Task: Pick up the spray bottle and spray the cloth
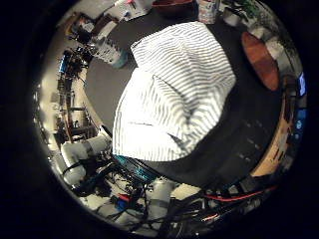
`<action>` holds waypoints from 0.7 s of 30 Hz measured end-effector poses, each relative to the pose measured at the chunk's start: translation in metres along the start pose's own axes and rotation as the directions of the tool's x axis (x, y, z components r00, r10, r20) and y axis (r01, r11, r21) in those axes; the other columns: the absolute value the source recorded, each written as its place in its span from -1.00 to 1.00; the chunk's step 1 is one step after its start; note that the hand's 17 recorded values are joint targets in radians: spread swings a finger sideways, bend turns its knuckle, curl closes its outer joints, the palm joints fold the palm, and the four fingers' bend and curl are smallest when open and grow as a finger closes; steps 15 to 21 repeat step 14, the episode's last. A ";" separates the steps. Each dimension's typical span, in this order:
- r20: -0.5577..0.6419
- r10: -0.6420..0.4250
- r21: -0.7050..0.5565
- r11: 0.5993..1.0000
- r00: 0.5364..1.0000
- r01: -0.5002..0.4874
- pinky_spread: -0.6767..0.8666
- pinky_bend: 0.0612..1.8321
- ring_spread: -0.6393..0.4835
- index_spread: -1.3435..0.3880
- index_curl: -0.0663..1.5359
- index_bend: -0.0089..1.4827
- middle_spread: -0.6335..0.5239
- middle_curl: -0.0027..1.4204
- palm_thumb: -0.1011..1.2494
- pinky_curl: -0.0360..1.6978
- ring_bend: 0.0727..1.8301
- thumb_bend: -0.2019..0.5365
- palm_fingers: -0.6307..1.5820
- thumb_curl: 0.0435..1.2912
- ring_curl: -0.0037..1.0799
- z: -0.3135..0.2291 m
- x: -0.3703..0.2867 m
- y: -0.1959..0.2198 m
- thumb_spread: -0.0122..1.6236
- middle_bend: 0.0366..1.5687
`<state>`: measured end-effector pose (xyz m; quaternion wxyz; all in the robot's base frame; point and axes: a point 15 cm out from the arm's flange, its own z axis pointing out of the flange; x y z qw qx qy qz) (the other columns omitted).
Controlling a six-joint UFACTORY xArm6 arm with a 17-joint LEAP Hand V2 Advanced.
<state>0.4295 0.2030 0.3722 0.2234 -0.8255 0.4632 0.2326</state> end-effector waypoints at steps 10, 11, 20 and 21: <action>-0.126 0.098 0.001 0.995 0.987 -0.099 0.44 -0.70 0.52 0.18 -0.44 -0.71 0.33 -0.67 0.06 -0.58 -0.87 -0.51 -0.33 -0.49 -0.54 -0.057 0.053 0.074 0.44 -0.83; -0.150 0.102 -0.005 0.995 0.983 -0.104 0.44 -0.70 0.52 0.17 -0.44 -0.71 0.33 -0.66 0.06 -0.58 -0.88 -0.51 -0.34 -0.49 -0.55 -0.061 0.060 0.079 0.45 -0.82; -0.266 0.109 -0.060 0.990 0.958 -0.129 0.43 -0.71 0.53 0.17 -0.44 -0.70 0.34 -0.65 0.03 -0.59 -0.89 -0.51 -0.39 -0.49 -0.59 -0.071 0.087 0.100 0.45 -0.82; -0.266 0.109 -0.060 0.990 0.958 -0.129 0.43 -0.71 0.53 0.17 -0.44 -0.70 0.34 -0.65 0.03 -0.59 -0.89 -0.51 -0.39 -0.49 -0.59 -0.071 0.087 0.100 0.45 -0.82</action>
